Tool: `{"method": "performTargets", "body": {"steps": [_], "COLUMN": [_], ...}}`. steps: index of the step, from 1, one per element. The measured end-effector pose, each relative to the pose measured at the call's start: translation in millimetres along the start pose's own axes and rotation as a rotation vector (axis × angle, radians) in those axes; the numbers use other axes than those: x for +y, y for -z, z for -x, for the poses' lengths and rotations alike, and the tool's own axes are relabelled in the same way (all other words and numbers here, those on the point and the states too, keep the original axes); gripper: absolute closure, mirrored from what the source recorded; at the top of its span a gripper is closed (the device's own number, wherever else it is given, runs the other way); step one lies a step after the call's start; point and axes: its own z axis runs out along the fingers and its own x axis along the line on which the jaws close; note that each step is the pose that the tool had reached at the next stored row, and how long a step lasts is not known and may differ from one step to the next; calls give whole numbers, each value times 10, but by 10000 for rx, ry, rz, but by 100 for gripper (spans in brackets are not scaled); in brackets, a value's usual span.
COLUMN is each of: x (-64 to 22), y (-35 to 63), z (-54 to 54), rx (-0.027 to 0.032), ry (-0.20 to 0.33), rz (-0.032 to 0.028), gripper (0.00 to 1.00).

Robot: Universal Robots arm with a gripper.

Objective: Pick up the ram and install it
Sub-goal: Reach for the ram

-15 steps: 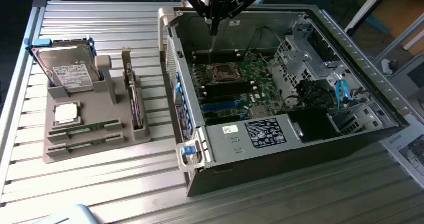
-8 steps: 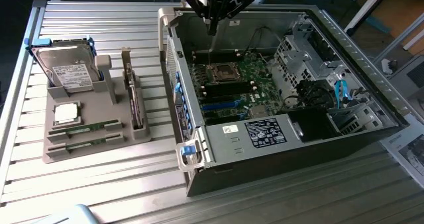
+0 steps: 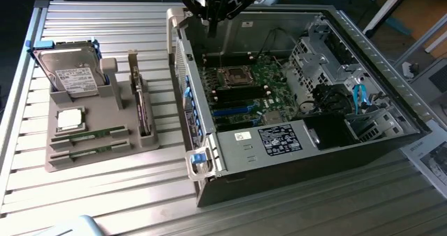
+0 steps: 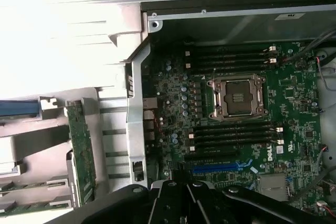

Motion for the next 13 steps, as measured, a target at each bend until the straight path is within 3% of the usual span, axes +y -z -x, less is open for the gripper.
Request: {"method": "performTargets", "body": {"steps": [3, 13], "x": [-5, -33], "y": [1, 11], "z": [-61, -419], "rx": [0, 0], "ry": [0, 0], "rz": [1, 1], "gripper": [90, 90]}}
